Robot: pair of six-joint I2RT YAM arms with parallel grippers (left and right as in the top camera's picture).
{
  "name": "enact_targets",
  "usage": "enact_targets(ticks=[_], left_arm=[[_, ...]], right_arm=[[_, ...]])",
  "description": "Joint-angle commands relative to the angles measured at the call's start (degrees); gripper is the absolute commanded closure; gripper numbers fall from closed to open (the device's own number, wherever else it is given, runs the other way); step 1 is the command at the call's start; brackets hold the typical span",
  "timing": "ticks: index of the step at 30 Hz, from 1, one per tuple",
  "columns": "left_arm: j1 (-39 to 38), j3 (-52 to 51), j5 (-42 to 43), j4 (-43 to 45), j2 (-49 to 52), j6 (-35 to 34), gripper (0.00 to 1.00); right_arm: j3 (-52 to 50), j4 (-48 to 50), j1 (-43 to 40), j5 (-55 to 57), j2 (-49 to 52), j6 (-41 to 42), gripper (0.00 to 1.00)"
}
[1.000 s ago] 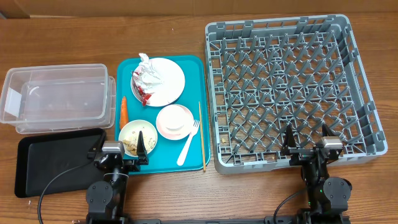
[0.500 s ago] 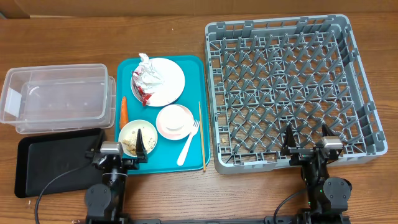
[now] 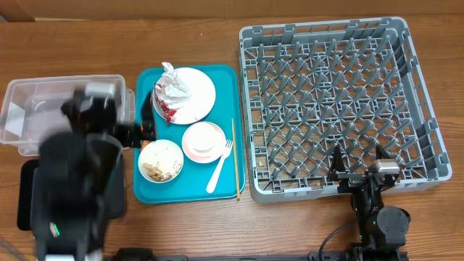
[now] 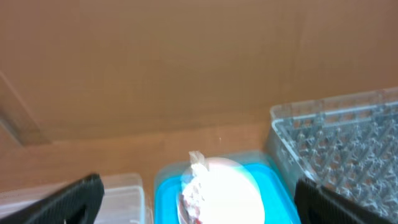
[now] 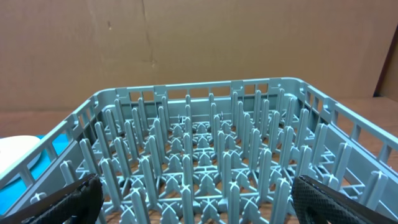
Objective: Sort waste into correct bins and load items into the dishwasher
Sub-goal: 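Reach the left gripper to the white plate and grasp the crumpled tissue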
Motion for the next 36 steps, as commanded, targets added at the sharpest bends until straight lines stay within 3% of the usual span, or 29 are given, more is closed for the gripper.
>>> enact_targets(ticks=[1,4,6,14,20,25,29,35,36], left_arm=[[-0.6,24.9,6.5,-20.2,21.5,0.5,0.00],[-1.8,37.0,9.0,-30.4,34.7,0.4,0.00],[-1.9,38.9,9.9,-30.8,39.9,0.5,0.00],[-1.9,38.9,9.4,-28.3,55.4,-4.5,0.00],[-1.9,38.9,4.9,-18.6,66.3,-12.6,0.02],[-1.9,38.9,-0.3,-15.5,74.5,-17.2,0.06],[-1.9,38.9,-0.3,-14.4,76.8,-17.2,0.29],[-1.9,39.4,-0.3,-11.9,76.0,-17.2,0.72],[-1.9,39.8,-0.2,-12.1,75.5,-17.2,0.96]], right_arm=[[-0.6,0.3,-0.2,0.5,-0.4,-0.2,0.00],[-0.6,0.3,-0.2,0.5,-0.4,-0.2,0.00],[-0.6,0.3,-0.2,0.5,-0.4,-0.2,0.00],[-0.6,0.3,-0.2,0.5,-0.4,-0.2,0.00],[-0.6,0.3,-0.2,0.5,-0.4,-0.2,0.00],[-0.6,0.3,-0.2,0.5,-0.4,-0.2,0.00],[-0.6,0.3,-0.2,0.5,-0.4,-0.2,0.00],[-0.6,0.3,-0.2,0.5,-0.4,-0.2,0.00],[-0.6,0.3,-0.2,0.5,-0.4,-0.2,0.00]])
